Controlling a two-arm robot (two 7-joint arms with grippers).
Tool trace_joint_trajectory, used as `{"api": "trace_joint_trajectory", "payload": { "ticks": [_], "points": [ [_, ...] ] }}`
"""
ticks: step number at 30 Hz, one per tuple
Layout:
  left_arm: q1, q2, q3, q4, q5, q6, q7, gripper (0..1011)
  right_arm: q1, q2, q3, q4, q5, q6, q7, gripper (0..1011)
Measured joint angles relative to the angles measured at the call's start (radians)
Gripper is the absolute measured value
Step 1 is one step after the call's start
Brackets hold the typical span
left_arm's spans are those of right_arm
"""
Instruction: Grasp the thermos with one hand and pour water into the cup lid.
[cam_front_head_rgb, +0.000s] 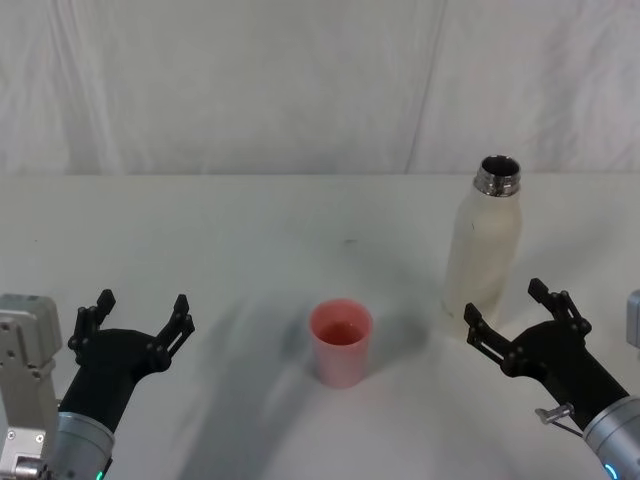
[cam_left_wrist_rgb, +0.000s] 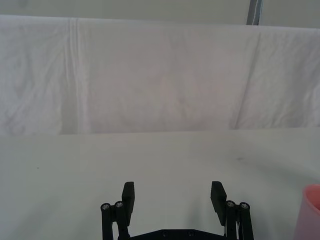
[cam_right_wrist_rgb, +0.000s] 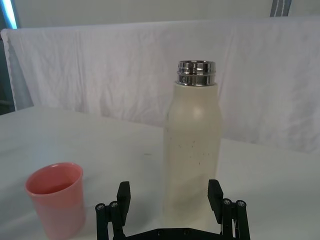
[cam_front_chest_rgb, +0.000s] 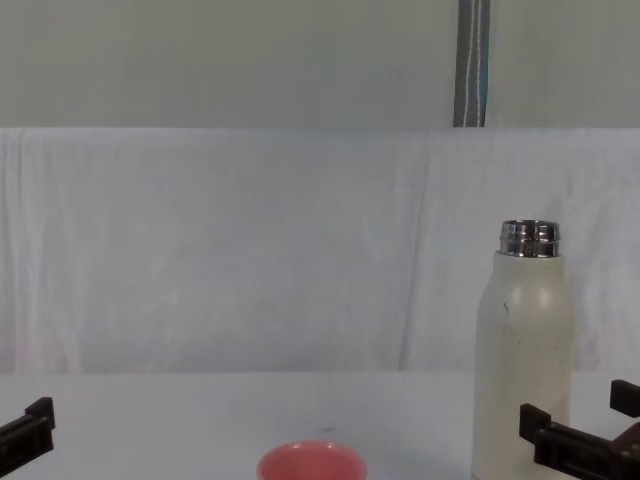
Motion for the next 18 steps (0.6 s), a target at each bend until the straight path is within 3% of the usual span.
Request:
{"api": "trace_joint_trajectory", "payload": {
  "ticks": [18],
  "points": [
    [0.0, 0.0, 0.0, 0.0, 0.0, 0.0, 0.0, 1001, 0.008, -0.008, -0.009, 0.014, -0.007, -0.022, 0.001, 1001]
  ]
}}
